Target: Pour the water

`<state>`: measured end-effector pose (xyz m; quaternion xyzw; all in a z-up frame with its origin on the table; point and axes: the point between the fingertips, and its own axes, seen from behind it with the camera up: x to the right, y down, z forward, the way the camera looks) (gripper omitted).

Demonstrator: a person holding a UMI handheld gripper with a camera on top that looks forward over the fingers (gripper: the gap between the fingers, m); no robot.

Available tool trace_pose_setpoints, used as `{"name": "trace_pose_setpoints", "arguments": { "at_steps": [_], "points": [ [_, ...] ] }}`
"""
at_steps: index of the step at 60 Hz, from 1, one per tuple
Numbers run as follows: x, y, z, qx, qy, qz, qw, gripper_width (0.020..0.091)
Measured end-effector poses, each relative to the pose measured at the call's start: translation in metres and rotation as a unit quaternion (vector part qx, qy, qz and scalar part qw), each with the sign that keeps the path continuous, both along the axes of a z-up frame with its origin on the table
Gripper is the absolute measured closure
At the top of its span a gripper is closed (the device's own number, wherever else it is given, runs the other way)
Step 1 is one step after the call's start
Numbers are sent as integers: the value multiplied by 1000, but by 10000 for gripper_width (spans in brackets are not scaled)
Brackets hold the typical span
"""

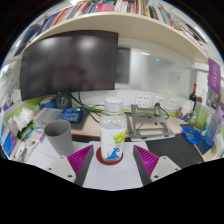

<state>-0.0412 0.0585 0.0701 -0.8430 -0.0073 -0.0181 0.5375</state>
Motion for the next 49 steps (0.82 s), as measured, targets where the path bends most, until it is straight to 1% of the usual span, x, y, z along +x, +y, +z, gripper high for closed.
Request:
{"name": "trace_pose_setpoints", "arguments": {
  "at_steps": [7,12,22,29,35,43,49],
  "points": [
    [-17,-46,41,-1,27,-1,1000,295],
    [-25,-72,72,3,29,-8,1000,297],
    [-35,-105,114,13,23,-19,999,284],
    [-38,-118,133,21,41,-35,998,282],
    [-37,-121,146,35,31,-30,998,282],
    [-29,-120,151,38,25,-40,998,285],
    [-26,-118,156,43,27,-40,998,282]
  ]
}}
